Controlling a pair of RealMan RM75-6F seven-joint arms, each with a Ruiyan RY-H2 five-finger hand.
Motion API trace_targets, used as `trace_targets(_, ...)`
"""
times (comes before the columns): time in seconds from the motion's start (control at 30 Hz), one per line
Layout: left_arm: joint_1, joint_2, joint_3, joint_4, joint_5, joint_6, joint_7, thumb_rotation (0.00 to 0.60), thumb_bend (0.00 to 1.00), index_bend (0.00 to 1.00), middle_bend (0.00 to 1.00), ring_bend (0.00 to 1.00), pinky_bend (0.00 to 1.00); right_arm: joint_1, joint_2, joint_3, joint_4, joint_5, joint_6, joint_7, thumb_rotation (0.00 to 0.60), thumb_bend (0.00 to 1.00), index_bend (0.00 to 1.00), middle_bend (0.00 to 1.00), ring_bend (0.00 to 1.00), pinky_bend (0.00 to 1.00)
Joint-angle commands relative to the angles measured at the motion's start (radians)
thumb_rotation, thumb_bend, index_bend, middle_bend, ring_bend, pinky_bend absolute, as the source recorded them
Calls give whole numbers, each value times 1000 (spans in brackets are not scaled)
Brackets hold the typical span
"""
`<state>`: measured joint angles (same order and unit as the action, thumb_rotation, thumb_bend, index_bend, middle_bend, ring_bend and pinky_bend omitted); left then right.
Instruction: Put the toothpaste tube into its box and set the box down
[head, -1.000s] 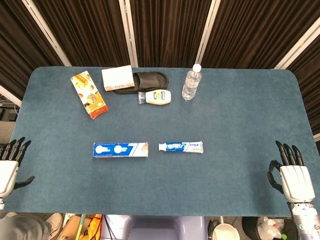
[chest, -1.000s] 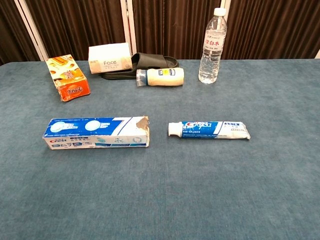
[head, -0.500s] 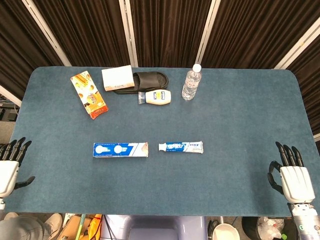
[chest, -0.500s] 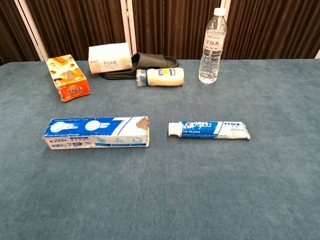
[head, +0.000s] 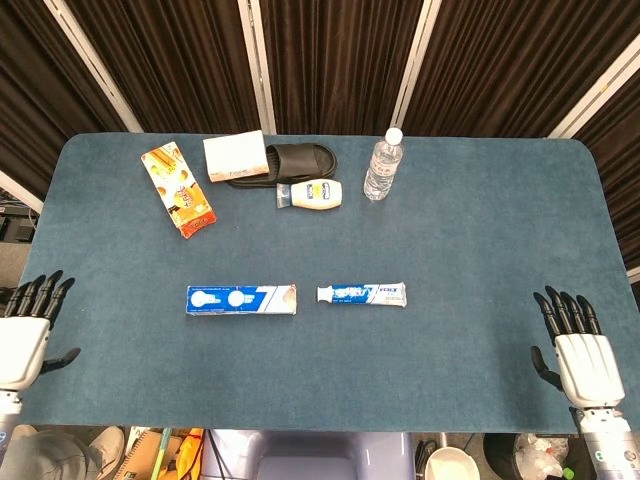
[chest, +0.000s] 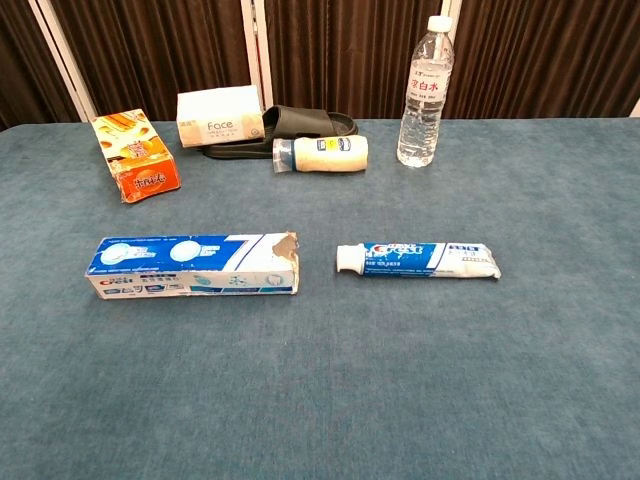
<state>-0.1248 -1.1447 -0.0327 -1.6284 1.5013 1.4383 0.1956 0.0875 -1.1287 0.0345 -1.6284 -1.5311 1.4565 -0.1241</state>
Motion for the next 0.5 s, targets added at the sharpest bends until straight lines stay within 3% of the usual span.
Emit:
trace_targets(0.03, -43, -31, -16, -37, -35, -69, 67, 600, 116, 31, 0, 22, 85, 1, 1, 4, -7, 10, -6, 9, 600, 445, 0, 0, 0, 0)
trace_targets(0.27, -161, -163, -65, -154, -202, -237, 319, 600, 116, 27, 3, 22, 89, 1, 1, 4, -9, 9, -5, 21, 600, 444, 0, 0, 0, 0)
trace_targets(0.5, -268, -332, -101, -173, -348, -301, 540, 600, 120, 28, 20, 33, 130, -4, 12, 8, -13, 19, 1, 48, 600, 444, 0, 0, 0, 0)
